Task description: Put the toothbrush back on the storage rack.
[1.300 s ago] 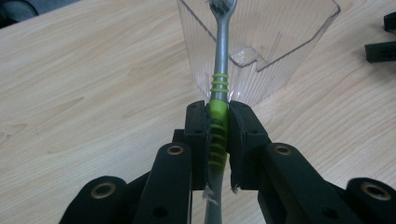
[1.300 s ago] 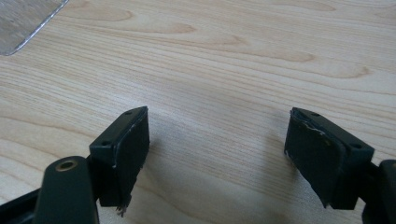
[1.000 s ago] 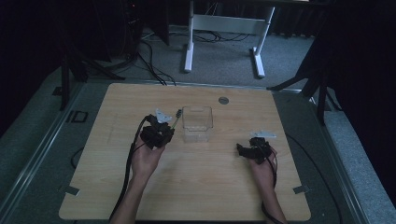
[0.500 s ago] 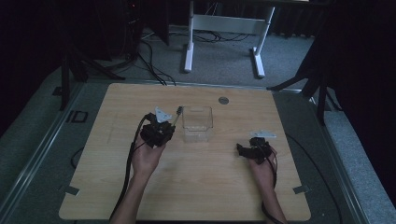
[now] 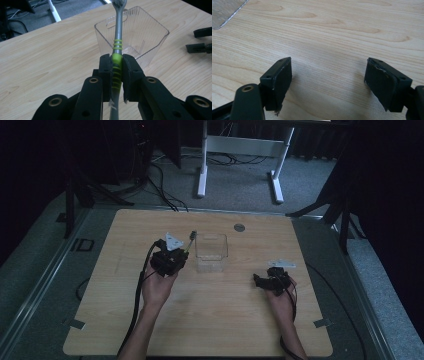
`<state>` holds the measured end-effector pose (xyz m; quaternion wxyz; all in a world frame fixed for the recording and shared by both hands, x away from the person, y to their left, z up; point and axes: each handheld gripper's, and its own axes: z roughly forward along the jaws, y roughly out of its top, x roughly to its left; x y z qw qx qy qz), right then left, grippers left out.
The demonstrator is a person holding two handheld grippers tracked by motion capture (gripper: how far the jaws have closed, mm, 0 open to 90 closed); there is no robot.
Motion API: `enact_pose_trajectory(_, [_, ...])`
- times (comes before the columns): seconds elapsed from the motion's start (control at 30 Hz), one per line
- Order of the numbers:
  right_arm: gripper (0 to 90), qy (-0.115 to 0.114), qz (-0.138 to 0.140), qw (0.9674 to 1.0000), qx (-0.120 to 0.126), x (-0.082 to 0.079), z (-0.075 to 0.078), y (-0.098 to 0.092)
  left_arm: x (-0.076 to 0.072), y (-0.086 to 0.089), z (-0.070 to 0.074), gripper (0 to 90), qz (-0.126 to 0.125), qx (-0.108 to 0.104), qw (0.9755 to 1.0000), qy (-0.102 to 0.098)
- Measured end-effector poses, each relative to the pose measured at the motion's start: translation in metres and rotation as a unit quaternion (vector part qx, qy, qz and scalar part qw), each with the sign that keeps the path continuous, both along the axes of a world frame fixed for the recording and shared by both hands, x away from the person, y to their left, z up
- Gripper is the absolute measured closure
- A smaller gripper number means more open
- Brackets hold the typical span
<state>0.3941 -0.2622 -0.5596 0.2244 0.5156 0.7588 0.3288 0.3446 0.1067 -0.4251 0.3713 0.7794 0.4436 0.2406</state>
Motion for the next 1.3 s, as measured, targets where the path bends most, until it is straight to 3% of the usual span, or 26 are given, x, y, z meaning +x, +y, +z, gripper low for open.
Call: enact_pose_trajectory(1.3, [22.0, 0.0, 0.0, 1.0, 0.0, 0.0, 0.0, -0.0001, 0.0015, -0.0042, 0.0043, 78.8, -0.024, -0.033, 0.9977, -0.054])
